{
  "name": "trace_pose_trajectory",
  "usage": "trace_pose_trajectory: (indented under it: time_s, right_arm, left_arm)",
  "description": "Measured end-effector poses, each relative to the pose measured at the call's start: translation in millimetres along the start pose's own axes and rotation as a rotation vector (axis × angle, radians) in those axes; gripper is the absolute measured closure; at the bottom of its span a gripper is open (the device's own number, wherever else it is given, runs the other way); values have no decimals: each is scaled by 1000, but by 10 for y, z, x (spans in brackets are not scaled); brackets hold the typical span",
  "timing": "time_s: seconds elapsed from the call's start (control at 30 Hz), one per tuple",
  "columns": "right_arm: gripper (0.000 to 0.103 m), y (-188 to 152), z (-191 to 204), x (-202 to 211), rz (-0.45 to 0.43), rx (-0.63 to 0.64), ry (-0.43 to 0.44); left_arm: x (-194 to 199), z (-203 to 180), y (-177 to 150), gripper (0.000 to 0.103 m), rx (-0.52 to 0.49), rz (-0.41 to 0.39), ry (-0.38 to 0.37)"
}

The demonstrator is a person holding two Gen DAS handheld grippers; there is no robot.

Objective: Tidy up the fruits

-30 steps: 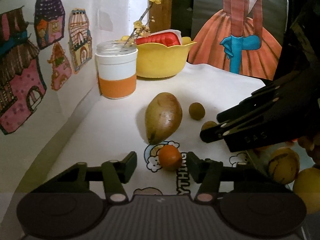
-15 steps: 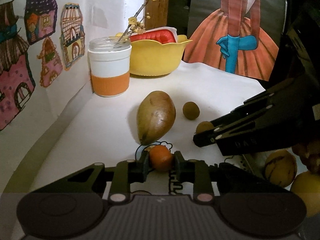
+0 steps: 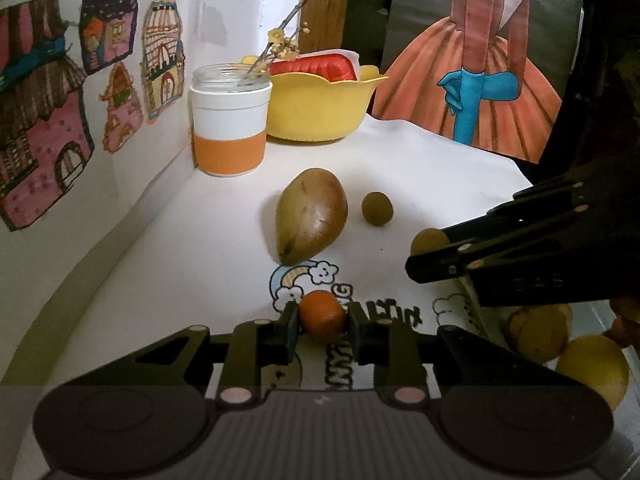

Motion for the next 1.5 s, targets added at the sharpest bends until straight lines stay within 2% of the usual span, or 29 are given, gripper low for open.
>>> trace_pose_trajectory:
  time_s: [0.43,0.97,1.5]
  right_arm:
    - [71,-321,159,674,-41,-34,-33]
    - [71,-992,280,1615,-121,-120,-137]
    - [71,-1652,274,2050,-148,-197,-255]
  left_arm:
    - [370,-273,-152,75,13,4,-21]
    - [917,-753,-258,75,17,-27,-71]
    - [1114,-1172,-496,75,9,13,-107]
Point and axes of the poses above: each gripper's, at about its wrist camera, not at the fingertips, and x roughly against the way its jaws point, z to its left, y to its top, the point moved 1 cm from there along -x, roughly the way its jaws point, and after that the axes turned 6 degrees about -z, right-handed, at the moved point
